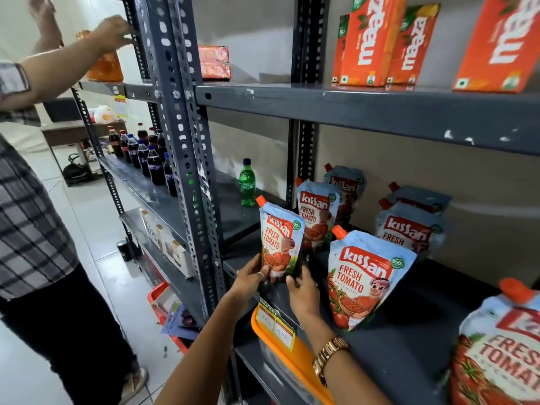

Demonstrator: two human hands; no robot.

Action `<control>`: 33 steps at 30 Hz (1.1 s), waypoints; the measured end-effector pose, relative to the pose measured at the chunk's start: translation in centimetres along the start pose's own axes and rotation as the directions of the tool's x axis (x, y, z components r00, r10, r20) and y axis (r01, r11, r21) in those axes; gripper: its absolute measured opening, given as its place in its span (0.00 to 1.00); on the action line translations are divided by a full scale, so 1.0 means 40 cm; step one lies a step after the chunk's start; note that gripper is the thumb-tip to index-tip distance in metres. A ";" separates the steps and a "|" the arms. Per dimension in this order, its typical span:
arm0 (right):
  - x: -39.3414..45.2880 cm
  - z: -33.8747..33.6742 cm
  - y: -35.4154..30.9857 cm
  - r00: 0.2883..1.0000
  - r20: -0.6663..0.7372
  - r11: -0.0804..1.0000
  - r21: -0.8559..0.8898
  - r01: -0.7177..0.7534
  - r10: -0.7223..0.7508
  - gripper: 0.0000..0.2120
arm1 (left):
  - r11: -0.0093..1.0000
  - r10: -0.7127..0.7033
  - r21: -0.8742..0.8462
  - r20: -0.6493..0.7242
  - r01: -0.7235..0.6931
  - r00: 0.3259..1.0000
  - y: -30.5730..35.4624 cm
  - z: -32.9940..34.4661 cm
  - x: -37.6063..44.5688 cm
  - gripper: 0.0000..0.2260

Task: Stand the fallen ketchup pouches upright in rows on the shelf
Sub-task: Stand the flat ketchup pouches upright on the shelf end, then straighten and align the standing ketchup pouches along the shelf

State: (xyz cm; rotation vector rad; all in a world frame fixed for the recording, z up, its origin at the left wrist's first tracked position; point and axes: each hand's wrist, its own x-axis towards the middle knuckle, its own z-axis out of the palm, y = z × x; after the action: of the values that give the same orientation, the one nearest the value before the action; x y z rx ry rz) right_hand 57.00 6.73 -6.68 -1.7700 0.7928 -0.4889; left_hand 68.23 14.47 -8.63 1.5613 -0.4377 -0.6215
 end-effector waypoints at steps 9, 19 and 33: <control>-0.105 -0.041 0.025 0.998 0.017 0.987 -0.150 0.065 -0.063 0.25 | 0.979 0.135 0.153 -0.010 -0.131 0.991 0.006 0.062 -0.133 0.20; -0.233 -0.169 0.068 0.977 -0.206 0.997 -0.065 0.042 -0.055 0.09 | 0.963 0.036 0.268 -0.112 -0.005 0.993 0.014 0.121 -0.262 0.21; -0.243 -0.278 0.095 0.959 -0.282 0.992 -0.116 -0.057 0.022 0.18 | 0.946 0.040 0.320 0.024 -0.046 0.999 0.034 0.252 -0.272 0.21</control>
State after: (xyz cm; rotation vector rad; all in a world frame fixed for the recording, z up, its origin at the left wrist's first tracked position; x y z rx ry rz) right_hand 41.82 5.55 -6.03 -1.8172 1.0745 -0.6866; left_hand 53.61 13.17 -6.07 1.8507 -0.6078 -0.5488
